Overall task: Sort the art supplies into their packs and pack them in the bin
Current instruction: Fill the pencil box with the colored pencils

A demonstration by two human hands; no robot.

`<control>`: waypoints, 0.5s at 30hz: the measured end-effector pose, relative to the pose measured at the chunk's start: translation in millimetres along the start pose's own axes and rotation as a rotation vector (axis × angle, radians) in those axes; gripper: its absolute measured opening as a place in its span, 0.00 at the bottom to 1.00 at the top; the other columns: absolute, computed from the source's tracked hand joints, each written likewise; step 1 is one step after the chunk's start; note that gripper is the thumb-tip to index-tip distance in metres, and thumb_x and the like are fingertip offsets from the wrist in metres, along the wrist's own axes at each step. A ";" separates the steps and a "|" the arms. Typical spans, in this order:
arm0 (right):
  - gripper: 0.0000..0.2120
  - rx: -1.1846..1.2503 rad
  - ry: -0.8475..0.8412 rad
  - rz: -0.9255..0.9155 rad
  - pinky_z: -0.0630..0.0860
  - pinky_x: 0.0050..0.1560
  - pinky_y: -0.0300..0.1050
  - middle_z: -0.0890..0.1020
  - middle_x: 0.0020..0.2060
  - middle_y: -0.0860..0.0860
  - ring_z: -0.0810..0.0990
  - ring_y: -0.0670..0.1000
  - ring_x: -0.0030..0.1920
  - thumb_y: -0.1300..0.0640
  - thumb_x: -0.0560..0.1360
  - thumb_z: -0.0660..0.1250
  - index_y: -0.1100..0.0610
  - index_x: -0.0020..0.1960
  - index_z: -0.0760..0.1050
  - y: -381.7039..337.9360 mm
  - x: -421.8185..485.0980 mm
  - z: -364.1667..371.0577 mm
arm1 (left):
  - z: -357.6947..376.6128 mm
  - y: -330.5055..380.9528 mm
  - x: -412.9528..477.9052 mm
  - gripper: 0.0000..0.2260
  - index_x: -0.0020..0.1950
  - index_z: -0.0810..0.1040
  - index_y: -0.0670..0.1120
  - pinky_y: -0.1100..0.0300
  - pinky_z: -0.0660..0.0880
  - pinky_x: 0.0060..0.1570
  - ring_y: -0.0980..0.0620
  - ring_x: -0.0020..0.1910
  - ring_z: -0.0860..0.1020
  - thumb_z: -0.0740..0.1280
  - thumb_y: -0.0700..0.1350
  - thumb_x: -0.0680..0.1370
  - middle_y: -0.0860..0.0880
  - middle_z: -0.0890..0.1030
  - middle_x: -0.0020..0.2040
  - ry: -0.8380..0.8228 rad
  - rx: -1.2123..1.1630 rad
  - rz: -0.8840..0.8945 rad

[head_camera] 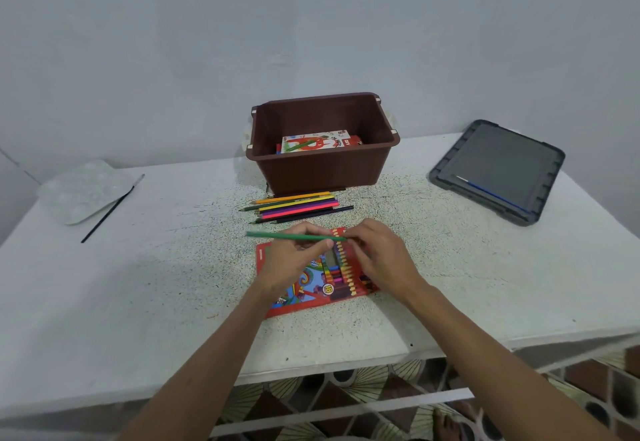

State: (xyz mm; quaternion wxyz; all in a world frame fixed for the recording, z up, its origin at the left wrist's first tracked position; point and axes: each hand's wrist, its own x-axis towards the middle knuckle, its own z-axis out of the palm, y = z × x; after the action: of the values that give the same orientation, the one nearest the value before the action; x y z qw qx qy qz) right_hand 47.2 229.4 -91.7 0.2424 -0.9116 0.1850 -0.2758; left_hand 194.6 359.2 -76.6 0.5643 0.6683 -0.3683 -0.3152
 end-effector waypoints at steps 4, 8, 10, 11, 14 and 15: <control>0.08 0.010 -0.069 0.006 0.76 0.44 0.43 0.79 0.47 0.48 0.76 0.46 0.45 0.58 0.77 0.69 0.57 0.56 0.81 9.0 1.1 -13.6 | -5.6 2.8 2.2 0.05 0.49 0.83 0.46 0.61 0.80 0.46 0.52 0.49 0.82 0.73 0.43 0.74 0.51 0.84 0.45 -0.037 0.024 -0.005; 0.11 -0.010 -0.097 -0.073 0.72 0.42 0.38 0.79 0.46 0.48 0.75 0.46 0.44 0.57 0.77 0.69 0.56 0.58 0.80 4.9 3.9 -18.2 | 0.6 4.4 5.3 0.05 0.49 0.84 0.47 0.56 0.80 0.50 0.49 0.48 0.82 0.74 0.43 0.74 0.49 0.84 0.45 -0.067 0.010 0.025; 0.10 -0.038 -0.104 -0.098 0.73 0.43 0.39 0.79 0.46 0.49 0.76 0.47 0.46 0.57 0.77 0.68 0.57 0.58 0.80 7.7 3.7 -18.9 | 3.4 4.8 5.8 0.05 0.49 0.84 0.47 0.57 0.80 0.49 0.52 0.48 0.83 0.74 0.42 0.74 0.51 0.84 0.45 -0.085 0.029 0.040; 0.11 -0.056 -0.106 -0.092 0.72 0.43 0.39 0.78 0.47 0.50 0.76 0.48 0.46 0.57 0.77 0.69 0.57 0.58 0.81 10.5 3.3 -19.8 | 3.2 5.3 5.4 0.05 0.49 0.84 0.47 0.57 0.80 0.49 0.52 0.48 0.83 0.74 0.42 0.74 0.51 0.84 0.46 -0.089 0.028 0.038; 0.12 -0.141 -0.104 -0.064 0.72 0.41 0.40 0.77 0.46 0.51 0.75 0.50 0.44 0.58 0.76 0.69 0.59 0.57 0.81 26.5 1.3 -28.9 | -6.8 0.7 1.2 0.04 0.49 0.82 0.48 0.58 0.81 0.44 0.51 0.49 0.83 0.73 0.43 0.75 0.50 0.84 0.47 -0.065 0.009 -0.012; 0.11 -0.177 -0.102 -0.052 0.73 0.39 0.41 0.78 0.45 0.52 0.76 0.51 0.43 0.59 0.75 0.70 0.60 0.56 0.82 34.6 0.0 -34.5 | -12.7 -2.9 -1.5 0.04 0.48 0.82 0.50 0.60 0.80 0.43 0.52 0.48 0.83 0.73 0.44 0.75 0.52 0.84 0.47 -0.040 0.060 -0.012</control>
State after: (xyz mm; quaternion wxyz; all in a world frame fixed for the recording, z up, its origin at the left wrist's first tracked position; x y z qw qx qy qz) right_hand 19.8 189.5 -85.3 0.1630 -0.9467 0.1723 -0.2178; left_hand 204.8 367.3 -77.3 0.5347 0.6805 -0.3850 -0.3207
